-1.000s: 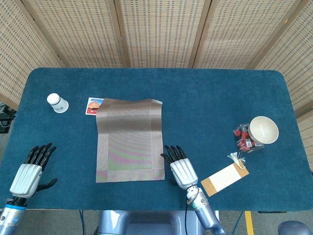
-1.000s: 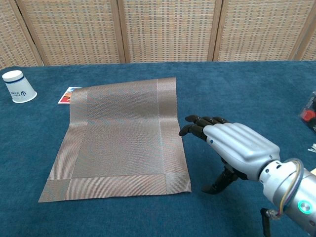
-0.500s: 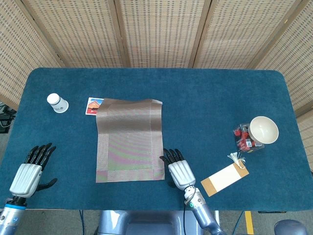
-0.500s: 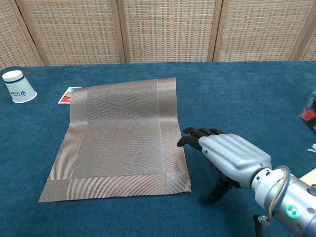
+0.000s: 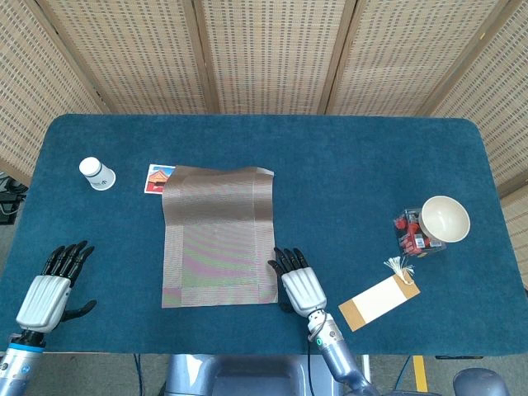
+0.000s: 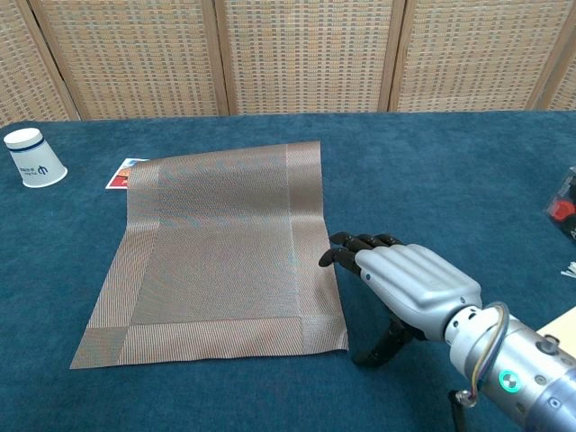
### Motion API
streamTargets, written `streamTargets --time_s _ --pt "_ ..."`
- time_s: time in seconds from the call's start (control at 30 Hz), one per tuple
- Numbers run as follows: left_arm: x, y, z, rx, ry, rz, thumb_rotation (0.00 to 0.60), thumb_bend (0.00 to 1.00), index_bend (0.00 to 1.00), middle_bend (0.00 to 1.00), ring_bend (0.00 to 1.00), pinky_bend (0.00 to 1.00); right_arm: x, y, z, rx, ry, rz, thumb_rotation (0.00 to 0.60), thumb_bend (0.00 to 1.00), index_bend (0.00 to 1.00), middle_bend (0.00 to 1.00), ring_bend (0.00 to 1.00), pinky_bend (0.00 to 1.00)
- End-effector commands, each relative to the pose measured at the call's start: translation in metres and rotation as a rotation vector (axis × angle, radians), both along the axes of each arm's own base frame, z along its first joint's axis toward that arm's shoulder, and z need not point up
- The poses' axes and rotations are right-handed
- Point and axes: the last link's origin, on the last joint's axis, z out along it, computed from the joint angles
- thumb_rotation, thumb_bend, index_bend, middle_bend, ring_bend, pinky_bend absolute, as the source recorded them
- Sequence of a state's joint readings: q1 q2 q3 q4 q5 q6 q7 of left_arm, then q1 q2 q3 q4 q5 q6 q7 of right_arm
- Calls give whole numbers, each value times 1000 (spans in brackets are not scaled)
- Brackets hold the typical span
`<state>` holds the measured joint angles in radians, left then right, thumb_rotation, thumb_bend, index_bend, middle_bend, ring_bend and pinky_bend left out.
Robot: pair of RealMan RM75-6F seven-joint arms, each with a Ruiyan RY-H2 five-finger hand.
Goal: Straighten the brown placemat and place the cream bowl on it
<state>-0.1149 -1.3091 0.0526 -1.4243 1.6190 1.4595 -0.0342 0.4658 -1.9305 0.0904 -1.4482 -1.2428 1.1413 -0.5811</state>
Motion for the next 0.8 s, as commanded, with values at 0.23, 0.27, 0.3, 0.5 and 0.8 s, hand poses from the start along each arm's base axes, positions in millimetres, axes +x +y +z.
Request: streamTargets --time_s 0.23,0.27,0.3,0.5,0.8 --pt "0 0 -1 -6 0 2 600 160 7 0 0 0 12 -2 -4 -26 -117 43 600 432 264 0 0 0" --pt "0 0 -2 -6 0 2 600 161 7 0 0 0 12 -2 -4 -30 -131 47 600 450 267 0 0 0" --pt "0 0 -2 -7 0 2 600 161 7 0 0 0 13 -2 -4 -34 -143 50 600 460 270 0 0 0" --pt "0 0 -3 -14 1 4 600 160 7 0 0 0 13 -3 -3 -46 -167 50 600 496 282 0 0 0" --pt "-1 0 -5 -29 3 15 600 164 7 0 0 0 12 -3 -15 4 -169 19 600 480 339 0 0 0"
